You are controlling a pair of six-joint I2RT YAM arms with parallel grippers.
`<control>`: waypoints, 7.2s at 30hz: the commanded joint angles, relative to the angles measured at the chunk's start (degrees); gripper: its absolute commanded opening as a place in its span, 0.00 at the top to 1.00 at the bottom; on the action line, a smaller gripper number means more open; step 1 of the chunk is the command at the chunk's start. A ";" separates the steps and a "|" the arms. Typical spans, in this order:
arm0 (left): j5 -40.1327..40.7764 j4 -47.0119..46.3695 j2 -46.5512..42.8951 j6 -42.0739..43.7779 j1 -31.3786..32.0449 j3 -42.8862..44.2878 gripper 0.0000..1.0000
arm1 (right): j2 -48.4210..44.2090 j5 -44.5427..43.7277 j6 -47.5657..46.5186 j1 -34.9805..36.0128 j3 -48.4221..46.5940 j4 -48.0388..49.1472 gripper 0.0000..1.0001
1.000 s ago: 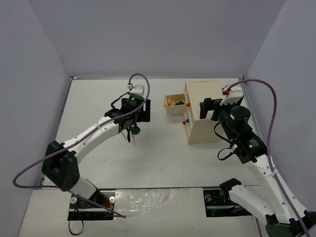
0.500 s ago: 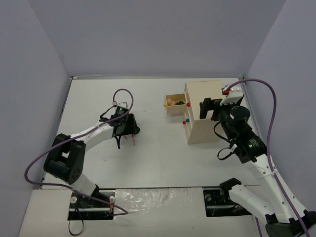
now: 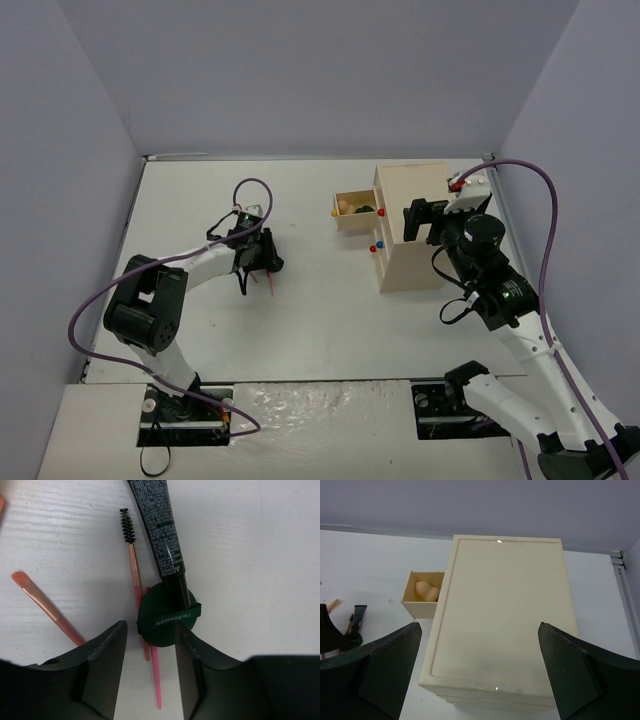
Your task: Organize the makeup
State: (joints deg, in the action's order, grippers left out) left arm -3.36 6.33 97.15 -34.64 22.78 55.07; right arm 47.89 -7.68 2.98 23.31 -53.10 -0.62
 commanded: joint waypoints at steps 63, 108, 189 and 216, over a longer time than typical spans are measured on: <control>-1.12 -0.11 9.77 11.02 17.03 49.87 1.00 | 0.10 -3.61 -0.56 0.29 -1.21 4.36 0.00; -11.00 -5.36 -1.27 23.47 6.96 26.87 0.08 | 22.52 20.33 5.50 -23.21 -18.94 -4.64 0.00; -19.87 -15.31 -1.04 13.05 8.03 23.17 0.04 | 25.26 19.87 -1.66 -21.28 -24.26 -4.04 0.00; -29.71 -35.35 9.78 -6.14 16.96 17.70 0.50 | 21.79 13.65 -3.18 -10.75 -9.92 -0.07 0.00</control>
State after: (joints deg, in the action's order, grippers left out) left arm -29.11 -22.97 106.87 -45.46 39.74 68.86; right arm 70.39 7.26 -0.25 12.10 -62.80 -4.94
